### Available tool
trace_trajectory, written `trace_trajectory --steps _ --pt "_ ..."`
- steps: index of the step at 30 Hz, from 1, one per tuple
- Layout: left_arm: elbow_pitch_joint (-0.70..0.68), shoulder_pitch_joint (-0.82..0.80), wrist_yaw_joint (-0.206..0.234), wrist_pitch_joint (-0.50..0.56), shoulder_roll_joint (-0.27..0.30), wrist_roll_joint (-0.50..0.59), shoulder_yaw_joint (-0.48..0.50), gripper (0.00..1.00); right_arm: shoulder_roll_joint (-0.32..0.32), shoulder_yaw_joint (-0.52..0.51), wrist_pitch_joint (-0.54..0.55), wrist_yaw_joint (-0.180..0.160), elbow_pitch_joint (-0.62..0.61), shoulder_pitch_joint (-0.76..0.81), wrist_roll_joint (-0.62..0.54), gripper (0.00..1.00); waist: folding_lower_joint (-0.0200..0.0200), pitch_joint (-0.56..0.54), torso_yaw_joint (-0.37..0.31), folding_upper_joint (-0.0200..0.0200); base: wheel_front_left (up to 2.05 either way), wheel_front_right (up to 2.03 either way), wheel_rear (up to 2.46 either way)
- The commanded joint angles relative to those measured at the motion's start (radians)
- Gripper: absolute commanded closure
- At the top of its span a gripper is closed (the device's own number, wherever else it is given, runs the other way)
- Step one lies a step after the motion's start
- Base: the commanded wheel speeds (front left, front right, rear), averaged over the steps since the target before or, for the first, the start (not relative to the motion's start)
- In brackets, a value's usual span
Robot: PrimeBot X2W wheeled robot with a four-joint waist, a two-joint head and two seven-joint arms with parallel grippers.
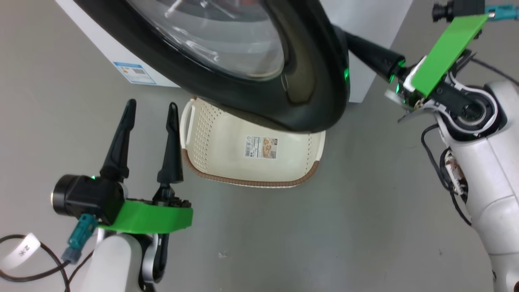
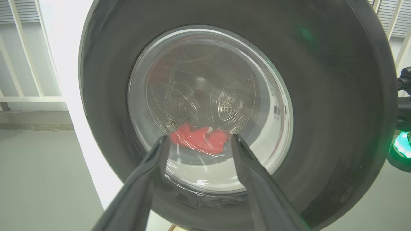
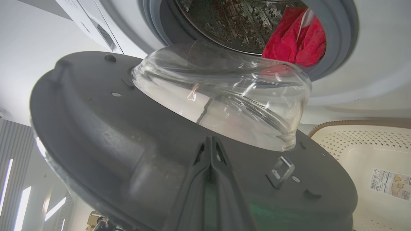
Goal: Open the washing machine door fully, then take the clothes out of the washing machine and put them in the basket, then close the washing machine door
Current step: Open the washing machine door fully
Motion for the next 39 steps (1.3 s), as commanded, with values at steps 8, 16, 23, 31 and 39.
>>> trace_trajectory --steps 8,16,23,31,39 --pt "-0.037 0.033 0.015 -0.005 0.025 -0.008 0.025 0.00 0.017 0.037 0.026 0.008 -0.074 0.075 -0.004 1.00 0.0000 -0.052 0.035 0.0000 0.00 0.00 0.00" --pt "-0.041 0.051 0.023 -0.005 0.025 -0.011 0.019 0.00 0.021 0.050 0.050 0.008 -0.116 0.134 0.003 1.00 0.0000 -0.081 0.065 0.0000 0.00 0.00 0.00" --pt "-0.041 0.069 0.028 -0.005 0.025 -0.015 0.016 0.00 0.034 0.060 0.058 0.008 -0.149 0.177 0.005 1.00 0.0000 -0.104 0.090 0.0000 0.00 0.00 0.00" --pt "-0.035 0.080 0.035 -0.005 0.025 -0.022 0.010 0.00 0.047 0.074 0.080 0.008 -0.188 0.224 0.017 1.00 0.0000 -0.131 0.125 0.0000 0.00 0.00 0.00" --pt "-0.036 0.085 0.039 -0.005 0.025 -0.028 -0.002 0.00 0.055 0.087 0.096 0.008 -0.197 0.253 0.023 1.00 0.0000 -0.152 0.160 0.0000 0.00 0.00 0.00"
